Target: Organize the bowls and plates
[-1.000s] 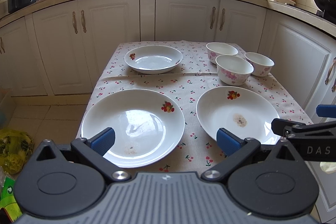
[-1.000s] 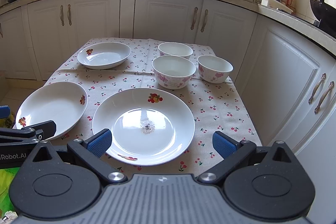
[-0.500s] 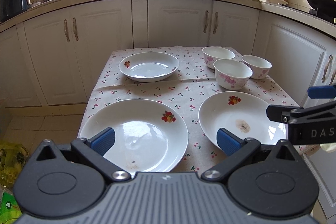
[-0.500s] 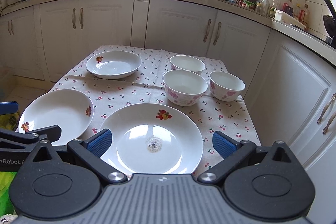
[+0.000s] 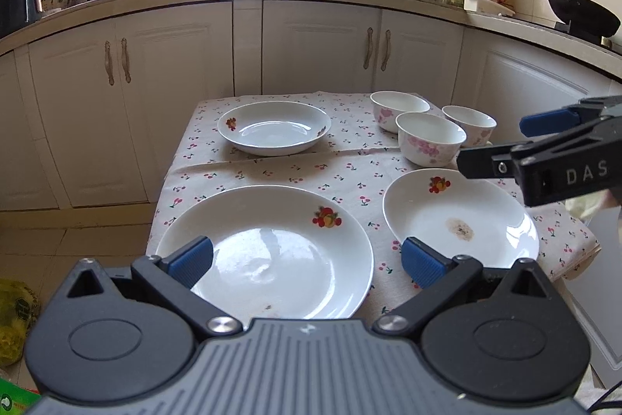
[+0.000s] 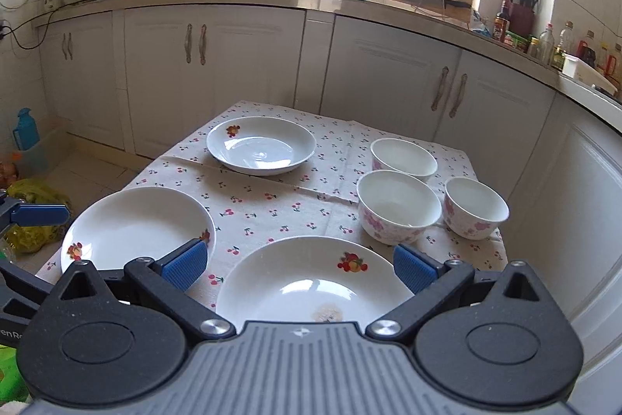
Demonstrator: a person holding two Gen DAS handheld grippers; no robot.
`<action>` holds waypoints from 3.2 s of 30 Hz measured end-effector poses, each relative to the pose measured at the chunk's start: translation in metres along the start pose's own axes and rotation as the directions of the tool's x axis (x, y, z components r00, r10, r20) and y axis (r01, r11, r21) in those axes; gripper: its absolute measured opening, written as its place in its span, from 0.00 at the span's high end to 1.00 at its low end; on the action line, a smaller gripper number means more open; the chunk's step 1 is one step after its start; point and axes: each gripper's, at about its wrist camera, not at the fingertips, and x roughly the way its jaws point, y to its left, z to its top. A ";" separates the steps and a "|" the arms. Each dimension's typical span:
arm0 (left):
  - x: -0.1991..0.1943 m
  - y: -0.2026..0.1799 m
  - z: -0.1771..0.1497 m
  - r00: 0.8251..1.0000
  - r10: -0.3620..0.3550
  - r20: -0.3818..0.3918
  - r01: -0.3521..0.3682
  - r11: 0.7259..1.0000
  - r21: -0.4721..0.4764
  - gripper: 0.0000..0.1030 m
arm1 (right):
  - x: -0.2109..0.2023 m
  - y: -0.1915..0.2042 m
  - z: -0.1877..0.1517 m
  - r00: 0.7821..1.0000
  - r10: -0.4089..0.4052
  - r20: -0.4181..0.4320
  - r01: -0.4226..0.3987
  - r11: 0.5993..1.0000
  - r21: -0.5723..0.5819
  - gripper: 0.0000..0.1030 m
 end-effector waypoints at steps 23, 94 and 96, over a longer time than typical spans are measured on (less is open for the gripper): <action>0.011 0.068 -0.053 0.991 -0.093 -0.093 0.100 0.992 0.074 0.01 | 0.124 0.046 0.034 0.892 0.376 -0.251 -0.382 0.924 0.026 0.00; 0.100 0.067 -0.008 0.971 -0.201 -0.128 0.227 0.943 0.245 0.06 | 0.225 0.017 0.055 0.868 0.343 -0.358 -0.340 0.937 0.074 0.32; 0.100 0.065 -0.007 0.970 -0.208 -0.128 0.234 0.942 0.242 0.06 | 0.224 0.017 0.055 0.871 0.336 -0.359 -0.334 0.940 0.070 0.32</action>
